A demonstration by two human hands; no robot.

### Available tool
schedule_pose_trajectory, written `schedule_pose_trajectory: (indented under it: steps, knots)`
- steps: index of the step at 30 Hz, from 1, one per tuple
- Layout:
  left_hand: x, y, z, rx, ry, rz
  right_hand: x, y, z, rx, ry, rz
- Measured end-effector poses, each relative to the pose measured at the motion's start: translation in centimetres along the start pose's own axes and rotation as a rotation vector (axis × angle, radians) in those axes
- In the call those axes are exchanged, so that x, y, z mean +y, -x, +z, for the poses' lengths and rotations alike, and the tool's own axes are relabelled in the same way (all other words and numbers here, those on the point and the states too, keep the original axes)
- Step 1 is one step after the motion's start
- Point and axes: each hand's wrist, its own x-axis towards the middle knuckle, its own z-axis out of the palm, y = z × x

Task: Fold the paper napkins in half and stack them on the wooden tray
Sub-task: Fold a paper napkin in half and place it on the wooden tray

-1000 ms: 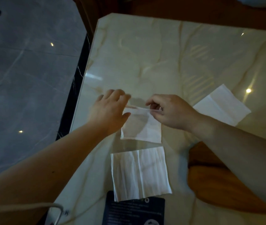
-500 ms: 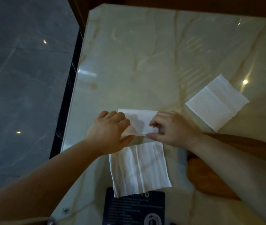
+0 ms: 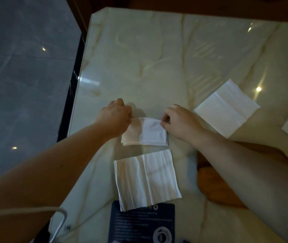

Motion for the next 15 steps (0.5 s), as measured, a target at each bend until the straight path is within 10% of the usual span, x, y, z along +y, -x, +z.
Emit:
schedule_pose_trajectory:
  steps: [15]
  knots:
    - [4.5,5.8,-2.2,0.043,1.233,-0.295,0.1,9.4,-3.6,0.198,-0.964,0.305]
